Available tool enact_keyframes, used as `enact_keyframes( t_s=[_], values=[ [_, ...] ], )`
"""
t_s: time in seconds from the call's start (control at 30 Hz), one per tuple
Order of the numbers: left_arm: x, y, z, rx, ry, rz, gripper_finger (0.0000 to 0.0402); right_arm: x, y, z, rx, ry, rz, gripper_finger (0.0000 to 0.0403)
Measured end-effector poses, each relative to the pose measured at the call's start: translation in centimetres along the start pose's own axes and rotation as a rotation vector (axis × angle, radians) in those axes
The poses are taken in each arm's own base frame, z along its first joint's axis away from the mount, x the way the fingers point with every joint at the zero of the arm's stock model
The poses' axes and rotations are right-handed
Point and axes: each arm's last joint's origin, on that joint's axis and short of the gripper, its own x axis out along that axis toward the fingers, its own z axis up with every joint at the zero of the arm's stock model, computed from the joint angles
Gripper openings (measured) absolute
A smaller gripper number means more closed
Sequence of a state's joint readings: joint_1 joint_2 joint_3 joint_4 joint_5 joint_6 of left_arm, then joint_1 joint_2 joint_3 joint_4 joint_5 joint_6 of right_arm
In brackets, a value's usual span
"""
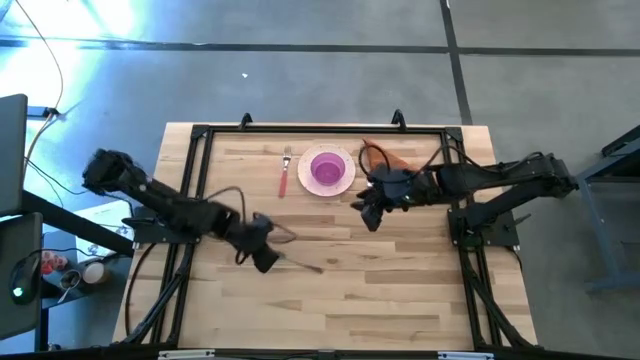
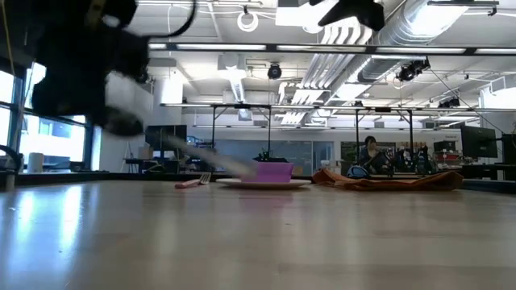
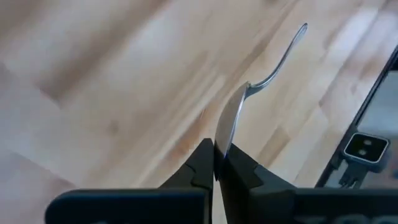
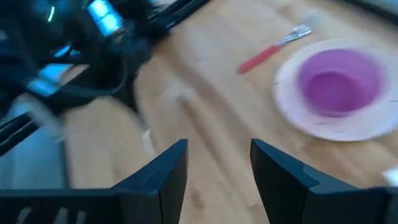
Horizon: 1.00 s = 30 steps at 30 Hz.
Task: Set table place
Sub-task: Put the silver spoon into the purple bowl
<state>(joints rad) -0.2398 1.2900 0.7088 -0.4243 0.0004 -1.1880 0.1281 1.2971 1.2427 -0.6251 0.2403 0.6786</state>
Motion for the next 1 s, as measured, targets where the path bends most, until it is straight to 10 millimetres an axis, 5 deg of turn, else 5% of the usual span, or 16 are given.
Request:
enact_keyframes(
  t_s=[0.23,0.4,0.7,1.0],
  values=[
    [-8.2,-4.0,7.4,0.293,-0.179,0.083,0.0001,5.1,-1.3,0.8,-0.026,0.174,0.139,0.0131],
    [-12.7,-4.3,10.2,0.363,-0.254,0.191,0.0,8.5,-2.2,1.1,-0.052,0.225,0.236,0.0119],
    [-12.7,-3.5,10.6,0.386,-0.205,0.262,0.0,8.7,-4.0,2.6,-0.022,0.2,0.272,0.0119],
    [-12.4,-4.1,11.1,0.41,-0.255,0.221,0.0,10.2,-4.0,1.8,-0.035,0.255,0.254,0.0119]
  ],
)
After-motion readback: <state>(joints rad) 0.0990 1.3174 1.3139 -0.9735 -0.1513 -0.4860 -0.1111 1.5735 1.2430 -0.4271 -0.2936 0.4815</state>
